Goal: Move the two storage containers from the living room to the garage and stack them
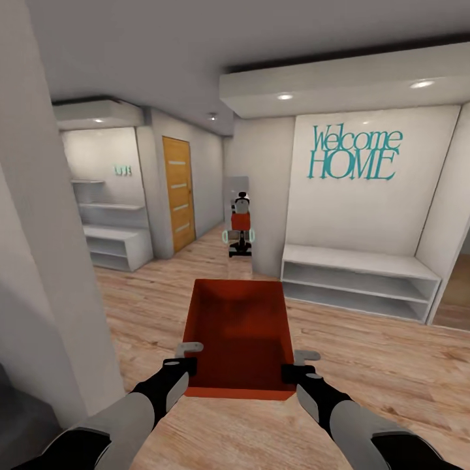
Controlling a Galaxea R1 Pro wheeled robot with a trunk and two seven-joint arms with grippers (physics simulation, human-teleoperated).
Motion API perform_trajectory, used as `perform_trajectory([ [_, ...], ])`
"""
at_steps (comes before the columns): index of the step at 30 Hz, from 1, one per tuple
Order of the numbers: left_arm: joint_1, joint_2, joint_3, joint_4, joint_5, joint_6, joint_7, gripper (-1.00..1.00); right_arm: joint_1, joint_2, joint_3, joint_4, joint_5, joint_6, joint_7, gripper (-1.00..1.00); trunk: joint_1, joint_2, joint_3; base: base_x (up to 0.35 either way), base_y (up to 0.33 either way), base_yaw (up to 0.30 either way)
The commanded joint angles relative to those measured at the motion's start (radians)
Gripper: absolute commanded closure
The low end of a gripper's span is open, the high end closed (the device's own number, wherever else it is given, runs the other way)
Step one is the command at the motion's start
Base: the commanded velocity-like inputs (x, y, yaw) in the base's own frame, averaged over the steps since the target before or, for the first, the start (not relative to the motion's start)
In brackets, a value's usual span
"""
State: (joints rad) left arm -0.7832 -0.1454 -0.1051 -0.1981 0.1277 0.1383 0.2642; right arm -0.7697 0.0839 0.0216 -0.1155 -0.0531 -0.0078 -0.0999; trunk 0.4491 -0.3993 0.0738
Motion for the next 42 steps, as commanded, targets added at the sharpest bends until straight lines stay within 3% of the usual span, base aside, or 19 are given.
perform_trajectory([
  [1, -0.001, 0.001, 0.007, -0.006, -0.022, 0.004, 0.021, 1.0, 0.0, 0.0, 0.012, 0.003, -0.02, 0.0, -0.003, 1.0, 0.001, -0.001, 0.0, 0.322, 0.0, 0.0],
  [42, -0.001, 0.001, 0.007, -0.006, -0.022, 0.004, 0.021, 1.0, 0.0, 0.0, 0.012, 0.002, -0.02, 0.0, -0.003, 1.0, 0.001, -0.001, 0.0, 0.322, 0.0, 0.0],
])
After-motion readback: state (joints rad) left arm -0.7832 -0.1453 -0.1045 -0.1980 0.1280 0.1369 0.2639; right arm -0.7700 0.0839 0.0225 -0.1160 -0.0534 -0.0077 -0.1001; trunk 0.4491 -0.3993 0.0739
